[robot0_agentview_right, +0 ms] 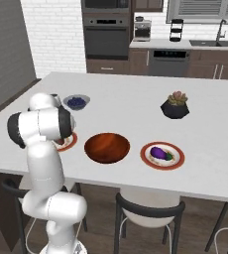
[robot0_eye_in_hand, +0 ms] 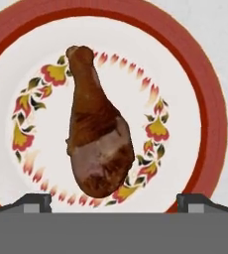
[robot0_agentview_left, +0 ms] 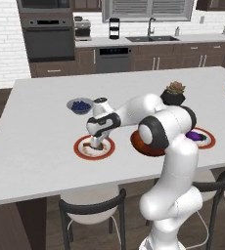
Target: Pick the chicken drumstick and eggplant from their plates and place them in the bowl. Then put the bowl in the fridge.
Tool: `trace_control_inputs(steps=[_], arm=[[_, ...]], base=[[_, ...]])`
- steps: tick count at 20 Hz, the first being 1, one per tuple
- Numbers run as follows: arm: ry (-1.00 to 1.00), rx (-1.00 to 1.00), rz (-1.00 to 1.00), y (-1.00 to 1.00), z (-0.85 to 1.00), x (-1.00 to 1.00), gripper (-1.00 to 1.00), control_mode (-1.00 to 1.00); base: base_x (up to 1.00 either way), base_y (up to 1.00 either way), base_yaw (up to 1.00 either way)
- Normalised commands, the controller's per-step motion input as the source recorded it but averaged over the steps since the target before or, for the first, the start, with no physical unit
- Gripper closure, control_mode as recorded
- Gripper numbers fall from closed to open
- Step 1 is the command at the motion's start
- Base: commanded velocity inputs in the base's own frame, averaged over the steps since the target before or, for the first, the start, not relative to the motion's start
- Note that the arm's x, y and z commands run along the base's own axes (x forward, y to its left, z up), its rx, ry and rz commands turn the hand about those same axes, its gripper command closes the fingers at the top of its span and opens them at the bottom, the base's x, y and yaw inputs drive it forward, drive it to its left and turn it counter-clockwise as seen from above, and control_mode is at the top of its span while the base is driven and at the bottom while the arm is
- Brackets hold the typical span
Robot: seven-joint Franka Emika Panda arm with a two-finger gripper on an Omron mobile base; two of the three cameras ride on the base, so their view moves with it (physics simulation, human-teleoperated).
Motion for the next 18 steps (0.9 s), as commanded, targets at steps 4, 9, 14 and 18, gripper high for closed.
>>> trace_control_inputs(steps=[4, 9, 14, 18], arm=[[0.02, 0.0, 0.0, 0.26, -0.3, 0.27, -1.0, -1.0], [0.0, 0.0, 0.0, 0.14, -0.26, 0.11, -1.0, -1.0], [0.0, 0.0, 0.0, 0.0, -0.32, 0.16, -1.0, -1.0], [0.02, 0.0, 0.0, 0.0, -0.29, 0.0, -1.0, -1.0]], base=[[0.0, 0.0, 0.0], [0.0, 0.0, 0.0], [0.0, 0.0, 0.0], [0.0, 0.0, 0.0]])
